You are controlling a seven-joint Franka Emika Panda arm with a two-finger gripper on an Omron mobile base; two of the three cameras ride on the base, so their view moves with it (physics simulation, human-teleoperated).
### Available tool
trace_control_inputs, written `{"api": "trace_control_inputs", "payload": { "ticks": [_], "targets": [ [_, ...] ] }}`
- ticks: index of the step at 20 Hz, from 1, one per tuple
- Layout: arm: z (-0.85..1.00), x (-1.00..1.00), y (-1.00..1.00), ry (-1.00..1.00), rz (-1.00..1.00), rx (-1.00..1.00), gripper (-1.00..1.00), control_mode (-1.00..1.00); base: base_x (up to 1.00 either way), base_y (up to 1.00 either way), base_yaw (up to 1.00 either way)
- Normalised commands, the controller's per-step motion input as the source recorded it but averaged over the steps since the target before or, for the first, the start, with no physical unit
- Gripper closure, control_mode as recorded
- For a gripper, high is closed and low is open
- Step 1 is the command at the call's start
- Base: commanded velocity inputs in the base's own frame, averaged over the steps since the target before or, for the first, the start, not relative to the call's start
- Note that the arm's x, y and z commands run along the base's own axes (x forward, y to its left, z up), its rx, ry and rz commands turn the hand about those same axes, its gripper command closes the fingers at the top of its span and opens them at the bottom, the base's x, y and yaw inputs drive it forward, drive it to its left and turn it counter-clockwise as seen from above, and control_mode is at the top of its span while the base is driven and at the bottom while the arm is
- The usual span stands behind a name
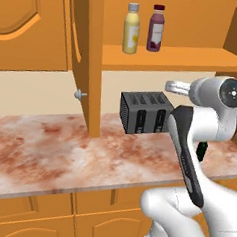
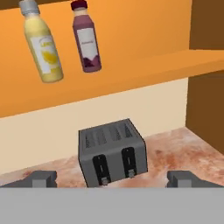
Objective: Sort all alcoholic drinks to one cabinet, and non-alcoholic drinks to the other.
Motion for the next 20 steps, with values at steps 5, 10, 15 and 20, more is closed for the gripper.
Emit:
{"api": "trace_control_inputs", "payload": {
  "ticks": [5,10,15,20],
  "targets": [
    [-0.42,-0.93,-0.64,0.03,-0.13,0.07,-1.0,-1.0,0.0,0.0,0.0],
    [-0.21,-0.69,-0.57,0.11,-0.12,0.12,-1.0,-1.0,0.0,0.0,0.0],
    [-0.13,-0.25,-0.51,0.15,-0.02,0.2,-1.0,-1.0,0.0,0.0,0.0],
    [-0.43,0.0,-0.36,0.12,0.0,0.09,-1.0,-1.0,0.0,0.0,0.0]
  ]
}}
